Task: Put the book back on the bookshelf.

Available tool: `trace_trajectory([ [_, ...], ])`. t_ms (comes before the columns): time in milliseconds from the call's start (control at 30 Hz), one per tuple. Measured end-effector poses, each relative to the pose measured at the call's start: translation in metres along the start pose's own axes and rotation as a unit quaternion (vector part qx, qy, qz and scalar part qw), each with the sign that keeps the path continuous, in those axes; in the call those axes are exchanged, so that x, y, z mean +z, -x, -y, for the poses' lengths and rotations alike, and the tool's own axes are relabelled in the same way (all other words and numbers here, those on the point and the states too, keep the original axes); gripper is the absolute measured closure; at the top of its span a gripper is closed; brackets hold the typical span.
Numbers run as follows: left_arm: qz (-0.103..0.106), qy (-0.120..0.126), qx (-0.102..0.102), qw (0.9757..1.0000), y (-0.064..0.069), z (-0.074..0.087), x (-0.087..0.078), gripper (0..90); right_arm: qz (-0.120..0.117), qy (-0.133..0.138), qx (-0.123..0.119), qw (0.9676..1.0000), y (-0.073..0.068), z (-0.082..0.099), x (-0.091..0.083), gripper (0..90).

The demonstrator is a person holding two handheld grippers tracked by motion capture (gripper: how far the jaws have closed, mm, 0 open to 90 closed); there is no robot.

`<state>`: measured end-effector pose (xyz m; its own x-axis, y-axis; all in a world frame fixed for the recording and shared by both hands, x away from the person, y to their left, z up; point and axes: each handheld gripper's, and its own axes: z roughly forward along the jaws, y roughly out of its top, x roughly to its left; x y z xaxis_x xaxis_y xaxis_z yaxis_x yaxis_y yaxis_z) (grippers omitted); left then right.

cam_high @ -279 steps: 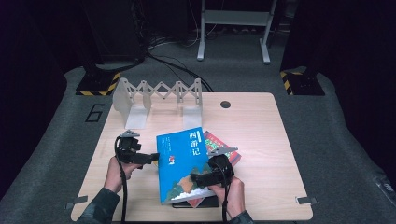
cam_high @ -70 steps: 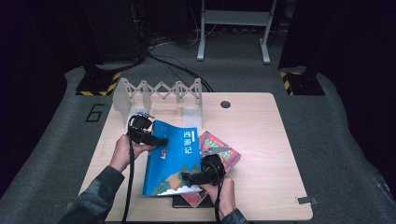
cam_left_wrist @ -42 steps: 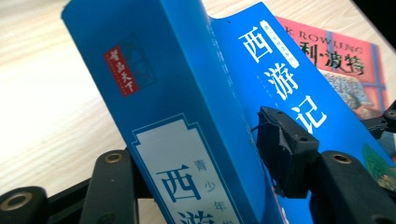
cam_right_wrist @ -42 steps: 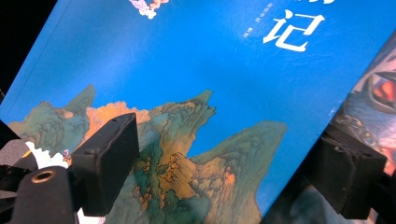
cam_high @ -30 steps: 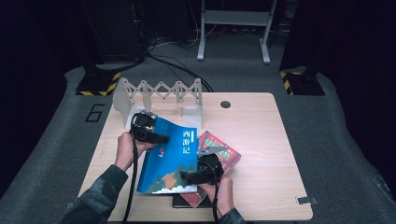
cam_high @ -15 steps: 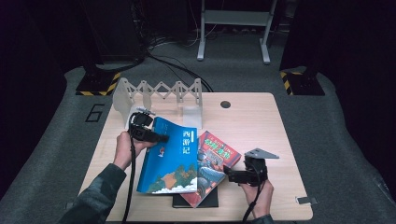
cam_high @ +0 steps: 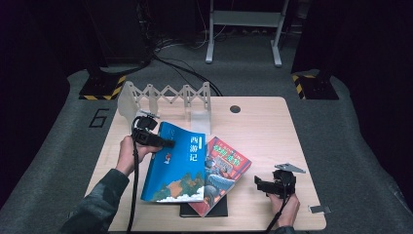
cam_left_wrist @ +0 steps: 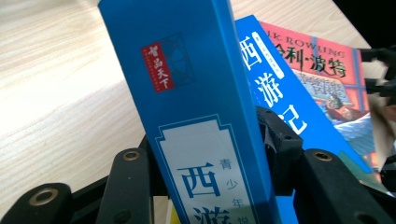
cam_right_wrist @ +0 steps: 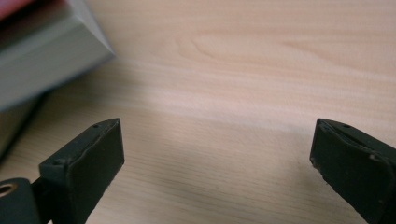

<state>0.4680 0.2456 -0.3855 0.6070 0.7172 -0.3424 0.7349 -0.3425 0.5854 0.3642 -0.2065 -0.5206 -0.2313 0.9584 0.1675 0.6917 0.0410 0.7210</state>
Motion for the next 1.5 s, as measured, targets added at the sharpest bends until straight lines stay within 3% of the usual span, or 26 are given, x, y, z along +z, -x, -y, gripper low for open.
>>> trace_trajectory([
  [100, 0.003, 0.002, -0.001, 1.0, 0.0, -0.001, -0.002, 56.1, 0.018, 0.001, -0.014, 0.9997, 0.0, 0.004, 0.004, 3.6],
  [267, 0.01, 0.0, 0.002, 0.9999, 0.0, -0.004, -0.008, 57.4, 0.023, 0.005, -0.021, 0.9995, 0.002, 0.003, 0.006, 3.9],
  [433, 0.025, 0.01, 0.001, 0.9996, 0.001, -0.008, -0.02, 59.4, 0.013, 0.012, -0.015, 0.9997, 0.003, 0.003, 0.006, 4.9],
  [667, 0.018, 0.009, 0.024, 0.9995, 0.006, -0.016, -0.038, 61.1, 0.009, 0.016, -0.014, 0.9997, 0.004, 0.004, 0.006, 5.7],
  [833, -0.003, 0.009, 0.054, 0.9985, 0.013, -0.023, -0.055, 61.5, 0.007, 0.016, -0.014, 0.9997, 0.004, 0.003, 0.006, 5.8],
  [900, -0.019, 0.014, 0.071, 0.9972, 0.016, -0.027, -0.065, 61.6, 0.008, 0.017, -0.013, 0.9997, 0.004, 0.003, 0.006, 6.1],
  [1067, -0.042, 0.033, 0.092, 0.9943, 0.023, -0.036, -0.09, 61.7, 0.01, 0.016, -0.015, 0.9997, 0.004, 0.003, 0.006, 6.2],
  [1233, -0.07, 0.048, 0.106, 0.9907, 0.026, -0.045, -0.112, 61.8, 0.011, 0.017, -0.015, 0.9997, 0.004, 0.003, 0.006, 6.4],
  [1300, -0.094, 0.055, 0.114, 0.9874, 0.026, -0.046, -0.116, 61.9, 0.011, 0.017, -0.015, 0.9997, 0.003, 0.003, 0.007, 6.4],
  [1367, -0.125, 0.064, 0.115, 0.9834, 0.023, -0.047, -0.119, 61.9, 0.012, 0.017, -0.015, 0.9997, 0.003, 0.003, 0.007, 6.4],
  [1500, -0.134, 0.081, 0.092, 0.9834, 0.008, -0.05, -0.129, 61.9, 0.012, 0.018, -0.015, 0.9997, 0.004, 0.003, 0.007, 6.5],
])
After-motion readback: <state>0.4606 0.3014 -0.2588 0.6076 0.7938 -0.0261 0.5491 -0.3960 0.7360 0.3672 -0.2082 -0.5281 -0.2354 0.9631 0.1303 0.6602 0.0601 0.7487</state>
